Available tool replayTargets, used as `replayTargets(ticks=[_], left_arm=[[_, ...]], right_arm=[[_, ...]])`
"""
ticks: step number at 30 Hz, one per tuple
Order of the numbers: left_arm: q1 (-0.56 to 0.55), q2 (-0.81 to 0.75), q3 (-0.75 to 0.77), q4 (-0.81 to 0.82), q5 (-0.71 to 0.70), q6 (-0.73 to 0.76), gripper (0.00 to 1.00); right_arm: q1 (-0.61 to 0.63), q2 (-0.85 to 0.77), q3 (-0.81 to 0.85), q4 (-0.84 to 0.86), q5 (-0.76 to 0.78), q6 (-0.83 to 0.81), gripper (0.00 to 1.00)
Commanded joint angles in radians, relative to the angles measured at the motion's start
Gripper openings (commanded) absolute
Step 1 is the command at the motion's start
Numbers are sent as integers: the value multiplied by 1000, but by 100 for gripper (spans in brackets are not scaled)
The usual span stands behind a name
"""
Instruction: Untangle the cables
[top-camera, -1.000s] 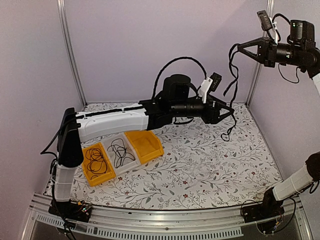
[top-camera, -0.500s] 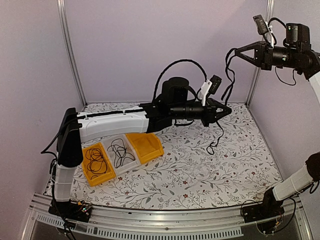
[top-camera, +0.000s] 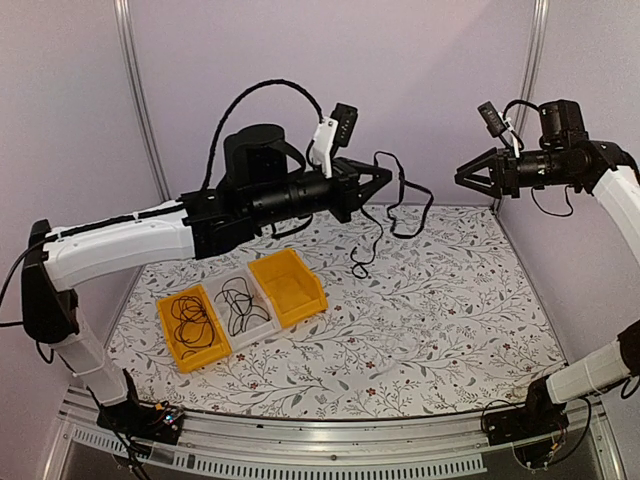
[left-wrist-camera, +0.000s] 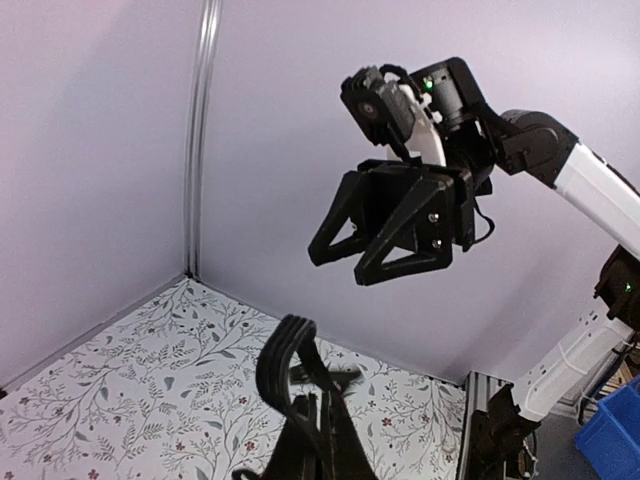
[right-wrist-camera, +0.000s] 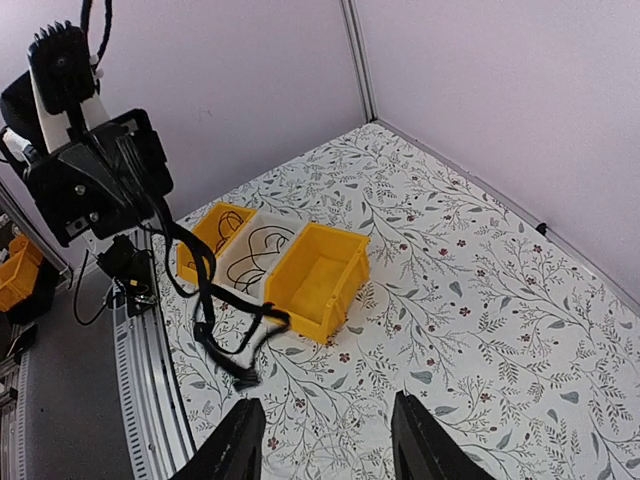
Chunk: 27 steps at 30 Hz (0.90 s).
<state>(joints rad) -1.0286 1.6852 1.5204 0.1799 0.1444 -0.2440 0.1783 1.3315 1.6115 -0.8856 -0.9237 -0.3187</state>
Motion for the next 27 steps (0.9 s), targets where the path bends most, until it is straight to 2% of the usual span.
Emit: replayTargets(ticks=[1, 8, 14, 27], left_arm=[[31, -130, -106, -95, -134, 43, 0], [87, -331, -273, -219, -246, 10, 0], [138, -462, -355, -285, -311, -13, 0], [275, -555, -376, -352, -307, 14, 0]], right_arm=[[5, -42, -66, 8, 18, -33, 49], [5, -38, -119, -2, 20, -55, 49], [6, -40, -158, 2, 20, -58, 49], [4, -48, -196, 7, 38, -63, 50]])
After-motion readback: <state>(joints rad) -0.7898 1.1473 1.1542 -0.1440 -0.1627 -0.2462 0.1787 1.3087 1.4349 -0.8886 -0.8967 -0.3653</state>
